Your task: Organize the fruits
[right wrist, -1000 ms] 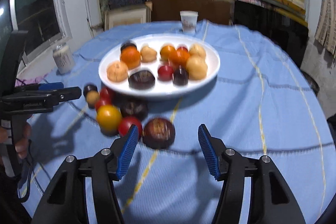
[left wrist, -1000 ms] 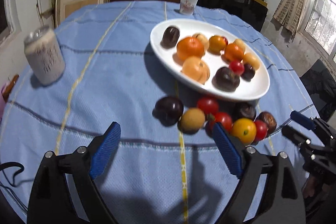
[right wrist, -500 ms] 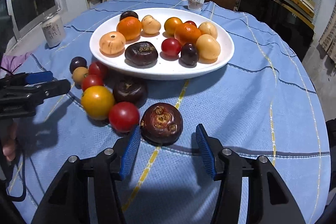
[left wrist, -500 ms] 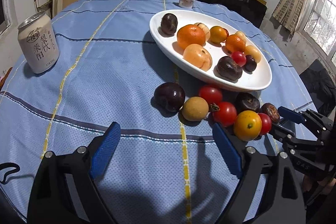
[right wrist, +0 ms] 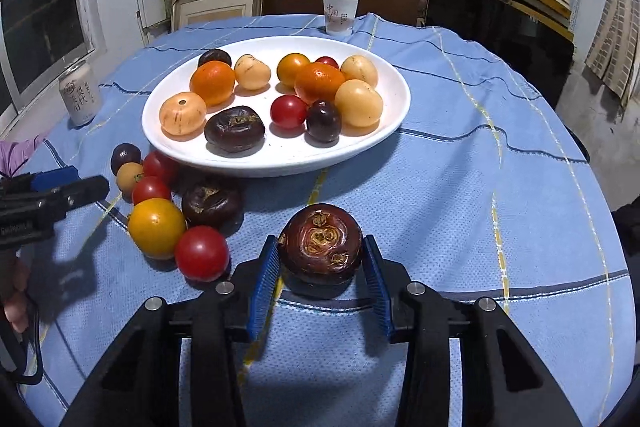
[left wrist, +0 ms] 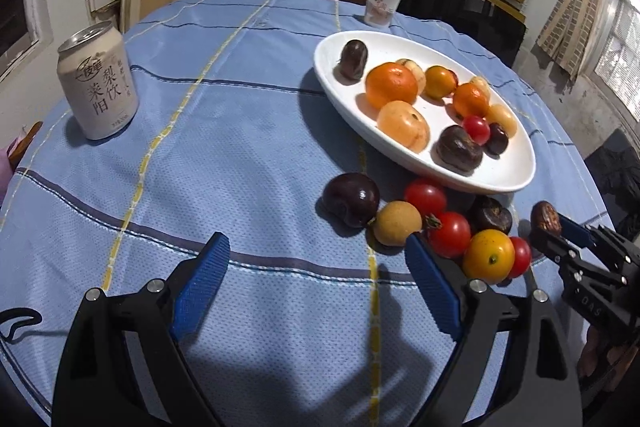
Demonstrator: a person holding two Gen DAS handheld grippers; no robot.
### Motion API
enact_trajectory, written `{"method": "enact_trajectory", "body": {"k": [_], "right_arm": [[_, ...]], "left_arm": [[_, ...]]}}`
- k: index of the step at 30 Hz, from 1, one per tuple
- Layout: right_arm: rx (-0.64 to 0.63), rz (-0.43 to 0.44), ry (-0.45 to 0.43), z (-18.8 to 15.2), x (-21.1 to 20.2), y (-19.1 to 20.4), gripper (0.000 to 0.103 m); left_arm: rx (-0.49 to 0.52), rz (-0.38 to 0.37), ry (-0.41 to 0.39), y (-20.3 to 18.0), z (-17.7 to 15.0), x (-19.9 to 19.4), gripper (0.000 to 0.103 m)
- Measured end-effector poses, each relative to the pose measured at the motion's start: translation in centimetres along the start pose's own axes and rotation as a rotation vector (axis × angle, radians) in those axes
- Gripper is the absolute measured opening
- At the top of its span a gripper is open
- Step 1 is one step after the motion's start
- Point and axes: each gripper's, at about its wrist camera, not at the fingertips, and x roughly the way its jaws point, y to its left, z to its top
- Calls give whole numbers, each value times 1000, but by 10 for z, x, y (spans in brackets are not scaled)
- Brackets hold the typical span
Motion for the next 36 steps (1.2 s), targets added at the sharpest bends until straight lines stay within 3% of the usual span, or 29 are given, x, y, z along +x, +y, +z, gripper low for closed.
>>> {"method": "enact_trajectory", "body": {"k": [11, 14, 16, 18, 23, 27, 33, 36], "right_arm": [[24, 14, 1, 0, 2, -6, 43], [26, 21, 3, 0, 3, -7, 43], [31, 26, 10, 0, 4, -8, 43], [37, 29, 12, 0, 5, -9, 43], [34, 30, 0, 0, 2, -8, 43], [36, 31, -5, 0, 2, -8, 43], [29, 31, -17, -1, 0, -5, 43], [13, 58, -61, -1, -10, -3, 43]], "left_arm": [[-58, 32, 53, 1, 32, 27, 85], [-59, -19, 50, 3, 30, 26, 65], [-51, -71, 50, 0, 29, 22, 41], [1, -78, 30, -8, 25, 16, 33], [89, -66, 18, -17, 18, 12, 35], [115, -100, 74, -14, 15, 18, 50], [225, -67, 55, -24, 17, 19, 48], [252, -112, 64, -29, 16, 26, 46]]}}
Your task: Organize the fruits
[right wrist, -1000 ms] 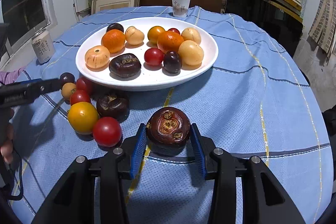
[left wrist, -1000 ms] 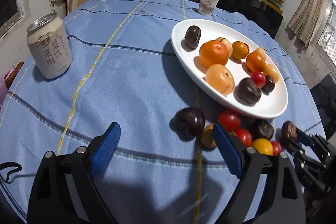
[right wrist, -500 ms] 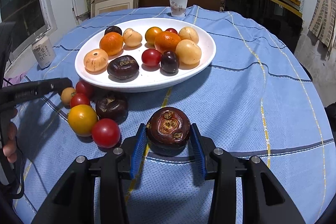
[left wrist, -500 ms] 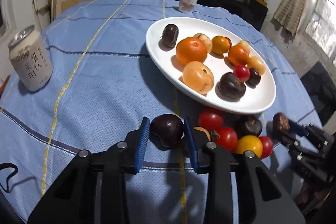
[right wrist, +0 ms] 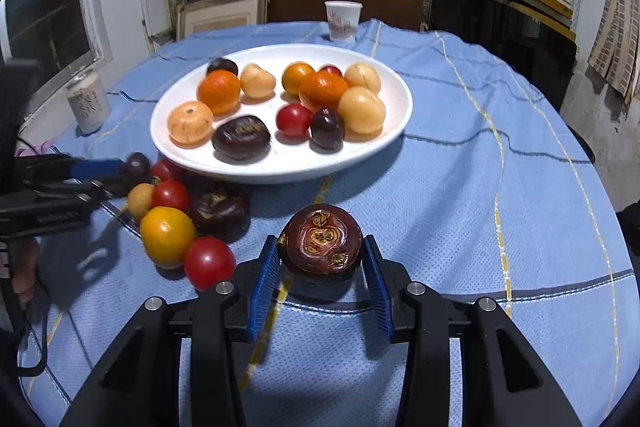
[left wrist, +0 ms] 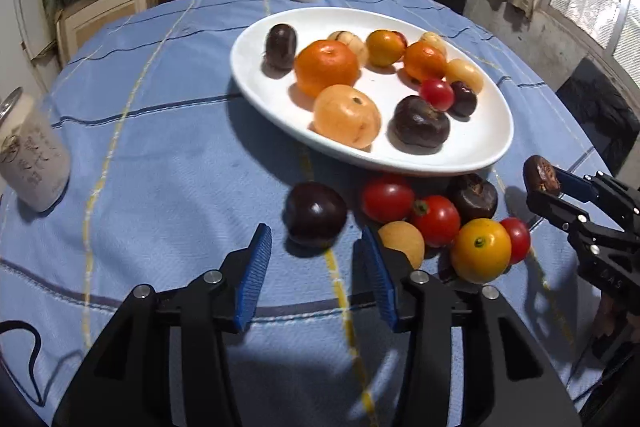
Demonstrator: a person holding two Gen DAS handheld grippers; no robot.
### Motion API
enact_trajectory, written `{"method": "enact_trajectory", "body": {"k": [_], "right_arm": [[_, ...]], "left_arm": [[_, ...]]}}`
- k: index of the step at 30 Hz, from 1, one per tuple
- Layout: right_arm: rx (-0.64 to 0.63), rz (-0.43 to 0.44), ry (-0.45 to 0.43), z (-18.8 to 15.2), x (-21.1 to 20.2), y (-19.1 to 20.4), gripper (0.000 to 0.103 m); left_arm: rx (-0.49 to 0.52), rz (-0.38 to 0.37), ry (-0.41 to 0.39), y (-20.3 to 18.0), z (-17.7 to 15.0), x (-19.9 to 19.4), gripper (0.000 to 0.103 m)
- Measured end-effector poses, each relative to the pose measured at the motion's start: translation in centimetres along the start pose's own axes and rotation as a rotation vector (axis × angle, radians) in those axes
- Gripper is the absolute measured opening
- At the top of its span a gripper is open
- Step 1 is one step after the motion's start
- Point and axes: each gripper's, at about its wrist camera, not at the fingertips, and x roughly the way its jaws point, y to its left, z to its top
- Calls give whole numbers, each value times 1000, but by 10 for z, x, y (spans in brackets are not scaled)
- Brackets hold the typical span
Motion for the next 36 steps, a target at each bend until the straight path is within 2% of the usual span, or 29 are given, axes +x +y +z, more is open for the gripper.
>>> {"method": "enact_trajectory", "body": {"k": [3, 4, 9, 13, 14, 15, 16, 18, 25, 32, 36], "right_arm": [[-30, 68, -14, -2, -10, 5, 43], [-34, 74, -14, -2, -12, 6, 43], [-25, 76, 20, -5, -14, 6, 43], [-38, 61, 25, -10, -18, 9, 43], [-43, 57, 26, -11, -20, 10, 43], [-48, 54, 25, -13, -21, 10, 43], [-51, 51, 24, -14, -23, 9, 43], [-51, 44, 23, -17, -26, 7, 43], [-12, 43, 41, -26, -28, -12, 43], [-15, 39, 52, -28, -24, -12, 43], [-14, 36, 61, -28, -22, -12, 43]], "left_arm": [[-18, -19, -9, 1, 1, 1, 52], [-23, -19, -14, 1, 1, 1, 57], [-36, 8, -8, 3, 4, 5, 68], [-35, 5, -15, 4, 3, 4, 68], [-32, 9, -22, 4, 2, 4, 68], [-30, 18, -26, 4, 1, 3, 60], [-26, 21, -30, 3, 1, 2, 40], [-13, 5, -37, 3, 0, -1, 33], [3, 5, -78, 2, -8, -15, 32], [-10, 23, -70, 4, -10, -16, 31], [-5, 29, -40, 3, -11, -10, 32]]}}
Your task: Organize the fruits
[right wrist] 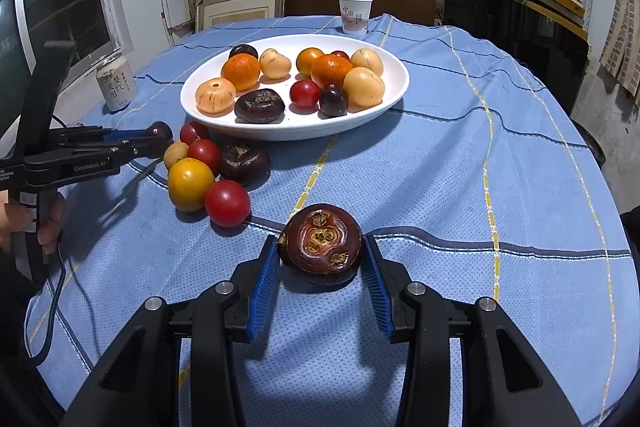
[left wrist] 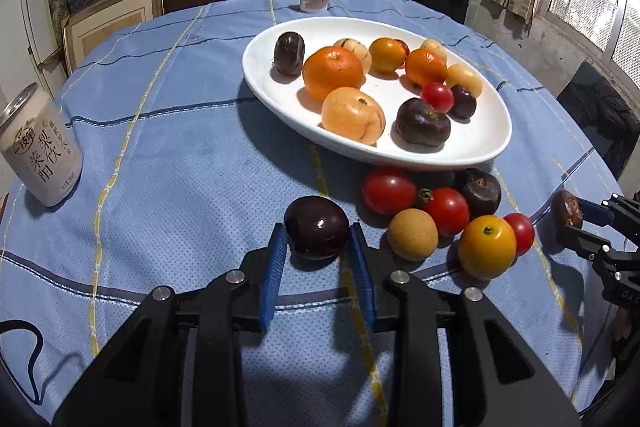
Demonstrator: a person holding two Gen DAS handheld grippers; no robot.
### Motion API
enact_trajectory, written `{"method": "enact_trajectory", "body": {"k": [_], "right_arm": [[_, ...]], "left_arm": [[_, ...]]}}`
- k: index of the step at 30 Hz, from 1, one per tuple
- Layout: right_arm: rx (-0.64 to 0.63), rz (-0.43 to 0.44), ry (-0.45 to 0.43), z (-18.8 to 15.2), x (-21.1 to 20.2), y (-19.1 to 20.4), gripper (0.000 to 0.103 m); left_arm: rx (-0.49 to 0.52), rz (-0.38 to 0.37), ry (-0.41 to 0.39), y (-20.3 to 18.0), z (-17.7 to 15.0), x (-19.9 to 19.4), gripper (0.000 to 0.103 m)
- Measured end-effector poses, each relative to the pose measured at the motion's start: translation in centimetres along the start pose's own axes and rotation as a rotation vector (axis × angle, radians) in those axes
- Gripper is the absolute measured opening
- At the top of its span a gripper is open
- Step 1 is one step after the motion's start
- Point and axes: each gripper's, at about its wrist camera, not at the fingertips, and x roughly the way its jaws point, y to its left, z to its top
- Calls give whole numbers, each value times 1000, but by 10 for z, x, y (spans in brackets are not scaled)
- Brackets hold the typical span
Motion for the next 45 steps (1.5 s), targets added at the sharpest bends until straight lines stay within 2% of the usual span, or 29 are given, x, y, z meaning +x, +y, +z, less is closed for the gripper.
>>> {"method": "enact_trajectory", "body": {"k": [3, 5, 6, 8, 11, 12, 13, 15, 32, 39, 45], "right_arm": [[-6, -2, 2, 0, 0, 1, 43], [-9, -6, 4, 0, 1, 2, 43], [-10, -6, 4, 0, 0, 2, 43], [-12, -10, 4, -1, 0, 3, 43], [-12, -12, 6, -1, 0, 3, 43], [-12, -11, 5, 0, 0, 3, 43], [-11, -12, 6, -1, 0, 3, 43], [-9, -12, 6, 0, 1, 2, 43], [-4, -20, -1, -1, -1, 2, 43], [15, -16, -41, -3, -10, -1, 43], [50, 42, -67, -8, -18, -10, 43]], "left_arm": [[8, 17, 16, -2, 2, 5, 35], [17, 12, 15, -4, 4, 7, 52], [21, 37, 16, -5, 5, 10, 61], [19, 39, 18, -4, 7, 11, 61], [10, 42, 15, -2, 9, 12, 56], [11, 46, 12, -2, 9, 12, 44], [14, 47, 10, -2, 9, 11, 37], [15, 42, 4, -2, 9, 9, 31], [15, 73, -21, -7, 0, -7, 31], [18, 48, -93, -19, -11, -44, 31], [21, 17, -159, -29, -16, -79, 31]]}}
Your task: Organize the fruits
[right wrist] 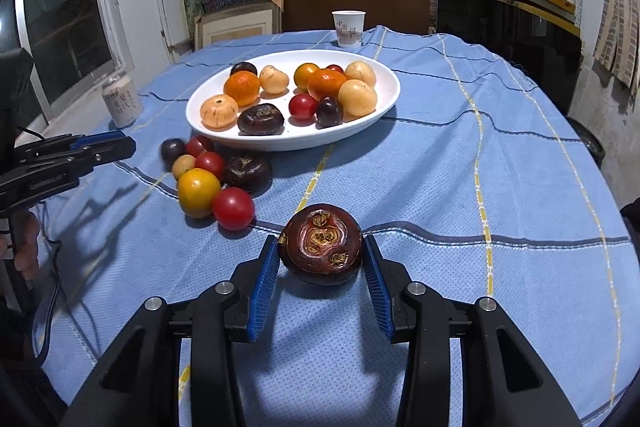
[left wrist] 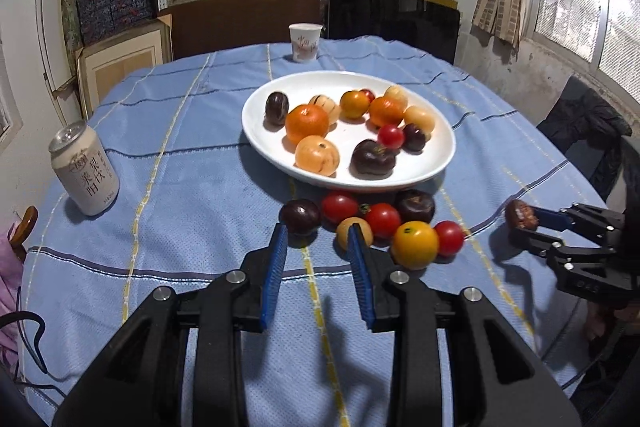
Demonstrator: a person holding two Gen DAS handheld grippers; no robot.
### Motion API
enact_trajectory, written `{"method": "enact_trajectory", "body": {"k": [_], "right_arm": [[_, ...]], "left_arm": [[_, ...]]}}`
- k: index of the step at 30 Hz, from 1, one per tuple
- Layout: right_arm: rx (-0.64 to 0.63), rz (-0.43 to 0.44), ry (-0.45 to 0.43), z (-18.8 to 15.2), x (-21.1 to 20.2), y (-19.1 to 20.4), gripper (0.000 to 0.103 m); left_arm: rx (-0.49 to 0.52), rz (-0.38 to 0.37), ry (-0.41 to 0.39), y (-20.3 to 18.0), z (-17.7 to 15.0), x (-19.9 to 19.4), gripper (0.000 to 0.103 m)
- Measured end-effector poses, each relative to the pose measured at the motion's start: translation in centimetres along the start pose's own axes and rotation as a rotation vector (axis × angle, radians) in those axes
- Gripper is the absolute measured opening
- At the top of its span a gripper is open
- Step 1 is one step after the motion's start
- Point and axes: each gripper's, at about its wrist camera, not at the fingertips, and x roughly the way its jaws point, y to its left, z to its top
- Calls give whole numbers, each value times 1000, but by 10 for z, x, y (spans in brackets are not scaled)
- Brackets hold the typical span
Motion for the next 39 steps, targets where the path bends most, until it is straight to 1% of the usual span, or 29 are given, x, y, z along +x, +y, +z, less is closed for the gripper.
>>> {"method": "enact_trajectory", "body": {"k": [3, 4, 6, 9, 11, 14, 16, 17, 18, 19, 21, 23, 24, 25, 26, 32, 39], "right_arm": [[11, 13, -8, 8, -5, -4, 43], [5, 5, -20, 13, -7, -5, 43], [-9, -12, -33, 19, -10, -5, 43], [-7, 0, -38, 21, -10, -5, 43], [-7, 6, -24, 18, -5, -4, 43], [-5, 13, 1, 12, 3, -3, 43], [2, 17, 7, 10, 5, -4, 43], [7, 20, 10, 10, 6, -5, 43], [9, 21, 12, 10, 7, -5, 43], [9, 20, 12, 10, 7, -5, 43], [1, 16, 8, 9, 7, -3, 43], [-4, 16, 1, 9, 5, -2, 43], [-4, 17, 1, 9, 5, -1, 43], [-3, 16, 3, 9, 6, -1, 43], [0, 16, 4, 8, 6, -2, 43], [7, 15, 4, 8, 6, -3, 43], [-1, 12, 2, 8, 4, -1, 43]], "left_arm": [[14, 3, -25, -4, 8, -9, 31], [21, 11, -20, -4, 10, -8, 31], [33, 36, 20, -3, 12, 3, 31], [49, 60, 66, 2, 9, 29, 31], [56, 74, 107, 3, 4, 48, 31], [42, 68, 137, 6, 1, 64, 31], [45, 76, 135, 7, 3, 70, 32], [41, 74, 136, 8, 5, 72, 33], [36, 64, 138, 8, 7, 74, 43], [33, 55, 151, 8, 7, 78, 47], [40, 75, 167, 8, 5, 85, 53], [20, 57, 172, 12, 6, 85, 53], [13, 58, 172, 13, 6, 86, 51], [6, 61, 169, 14, 6, 86, 39], [-3, 49, 167, 16, 6, 85, 33], [-17, 66, 121, 19, 7, 77, 32], [-13, 48, 98, 14, 5, 59, 32]]}}
